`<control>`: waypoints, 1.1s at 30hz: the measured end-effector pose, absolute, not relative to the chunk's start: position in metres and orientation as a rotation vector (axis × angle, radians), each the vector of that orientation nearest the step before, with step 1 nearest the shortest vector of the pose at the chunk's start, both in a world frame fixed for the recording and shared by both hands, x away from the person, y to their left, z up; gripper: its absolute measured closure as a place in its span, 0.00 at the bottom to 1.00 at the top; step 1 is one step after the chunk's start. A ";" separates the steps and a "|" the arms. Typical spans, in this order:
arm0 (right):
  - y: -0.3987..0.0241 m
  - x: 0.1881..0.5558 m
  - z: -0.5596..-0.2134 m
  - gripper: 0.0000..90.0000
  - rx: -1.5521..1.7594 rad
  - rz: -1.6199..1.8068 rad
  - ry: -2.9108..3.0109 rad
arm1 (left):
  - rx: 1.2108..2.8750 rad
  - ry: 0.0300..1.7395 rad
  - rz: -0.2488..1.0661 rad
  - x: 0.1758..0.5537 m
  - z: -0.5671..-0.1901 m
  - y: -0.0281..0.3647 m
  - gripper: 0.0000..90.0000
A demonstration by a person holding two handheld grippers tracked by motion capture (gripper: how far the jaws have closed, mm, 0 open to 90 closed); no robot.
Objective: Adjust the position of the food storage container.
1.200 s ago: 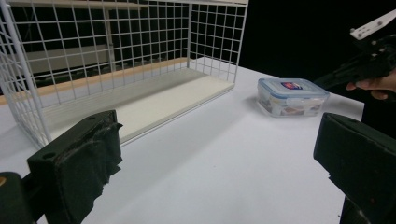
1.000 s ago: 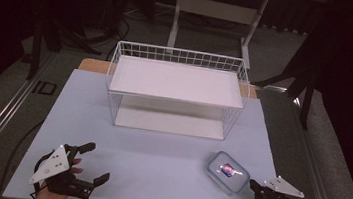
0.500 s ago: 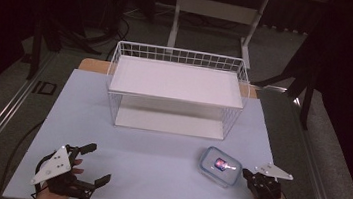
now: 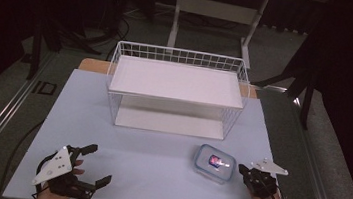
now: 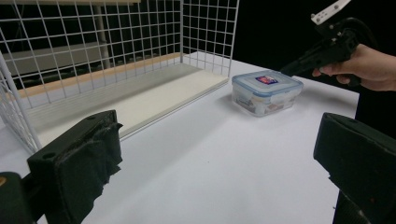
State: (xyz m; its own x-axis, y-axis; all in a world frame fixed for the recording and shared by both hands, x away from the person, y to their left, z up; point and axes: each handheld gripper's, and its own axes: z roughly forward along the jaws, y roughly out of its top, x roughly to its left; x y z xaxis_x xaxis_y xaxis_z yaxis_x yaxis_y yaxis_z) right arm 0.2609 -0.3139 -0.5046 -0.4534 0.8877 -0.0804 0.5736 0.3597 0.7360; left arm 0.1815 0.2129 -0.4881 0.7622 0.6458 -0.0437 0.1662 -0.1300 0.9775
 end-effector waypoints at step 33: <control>-0.247 0.288 -0.511 1.00 1.167 0.927 2.295 | 1.693 0.657 0.468 0.182 -0.490 0.212 0.02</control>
